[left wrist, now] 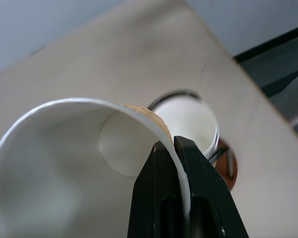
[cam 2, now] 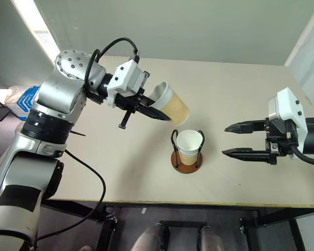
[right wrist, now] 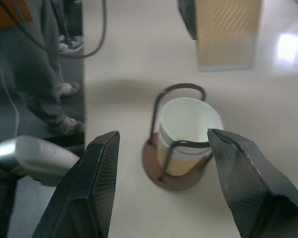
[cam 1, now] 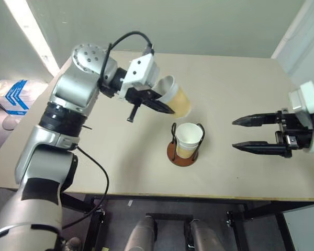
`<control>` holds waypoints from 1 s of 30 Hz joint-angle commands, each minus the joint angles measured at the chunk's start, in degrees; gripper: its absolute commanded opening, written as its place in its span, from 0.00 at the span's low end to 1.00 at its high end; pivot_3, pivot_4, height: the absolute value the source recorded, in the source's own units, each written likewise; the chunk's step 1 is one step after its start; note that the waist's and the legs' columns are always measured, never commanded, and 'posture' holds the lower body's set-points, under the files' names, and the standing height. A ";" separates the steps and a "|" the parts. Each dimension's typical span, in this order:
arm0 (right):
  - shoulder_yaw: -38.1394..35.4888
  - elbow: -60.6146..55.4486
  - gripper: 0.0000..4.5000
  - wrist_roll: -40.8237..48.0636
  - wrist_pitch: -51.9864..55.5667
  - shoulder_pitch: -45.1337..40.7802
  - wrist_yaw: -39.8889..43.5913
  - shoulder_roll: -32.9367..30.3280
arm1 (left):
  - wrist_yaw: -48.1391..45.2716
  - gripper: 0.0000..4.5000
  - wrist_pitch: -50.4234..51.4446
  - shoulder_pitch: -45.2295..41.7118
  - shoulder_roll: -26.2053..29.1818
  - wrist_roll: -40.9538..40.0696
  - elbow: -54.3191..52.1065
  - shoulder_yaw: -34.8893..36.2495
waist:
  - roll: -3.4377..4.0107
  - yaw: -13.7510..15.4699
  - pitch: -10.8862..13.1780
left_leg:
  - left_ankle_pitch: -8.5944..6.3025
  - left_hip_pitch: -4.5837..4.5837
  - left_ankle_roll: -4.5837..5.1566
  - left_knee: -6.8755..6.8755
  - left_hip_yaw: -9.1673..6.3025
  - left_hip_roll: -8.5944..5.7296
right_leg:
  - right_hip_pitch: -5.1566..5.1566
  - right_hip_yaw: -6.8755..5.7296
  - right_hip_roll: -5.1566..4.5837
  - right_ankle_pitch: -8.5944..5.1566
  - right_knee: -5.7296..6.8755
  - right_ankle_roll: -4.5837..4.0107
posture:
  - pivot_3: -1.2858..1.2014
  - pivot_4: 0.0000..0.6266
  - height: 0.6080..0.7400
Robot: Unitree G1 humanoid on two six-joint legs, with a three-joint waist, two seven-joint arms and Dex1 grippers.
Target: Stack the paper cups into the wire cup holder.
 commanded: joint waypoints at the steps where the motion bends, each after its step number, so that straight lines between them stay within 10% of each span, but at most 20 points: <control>1: -5.31 -2.67 0.66 3.23 0.74 0.98 0.36 -1.82 | -2.14 0.01 0.17 -2.50 -0.54 -2.88 -0.99 -2.13 | 0.00 0.01 0.00 | 0.00 0.03 0.00 0.02 -0.01 0.00 | 0.05 0.00 0.00 -0.05 -0.02 -0.08 | 0.52 0.24 1.00; 30: -8.67 -5.12 0.66 10.92 1.34 3.28 -9.22 -1.10 | -2.14 0.01 -13.86 -5.57 -6.24 0.13 9.81 -18.06 | 0.01 0.24 0.00 | -0.30 -0.06 0.26 0.40 -0.01 -0.07 | 0.21 0.02 -0.02 -0.11 -0.07 0.48 | 0.52 0.24 1.00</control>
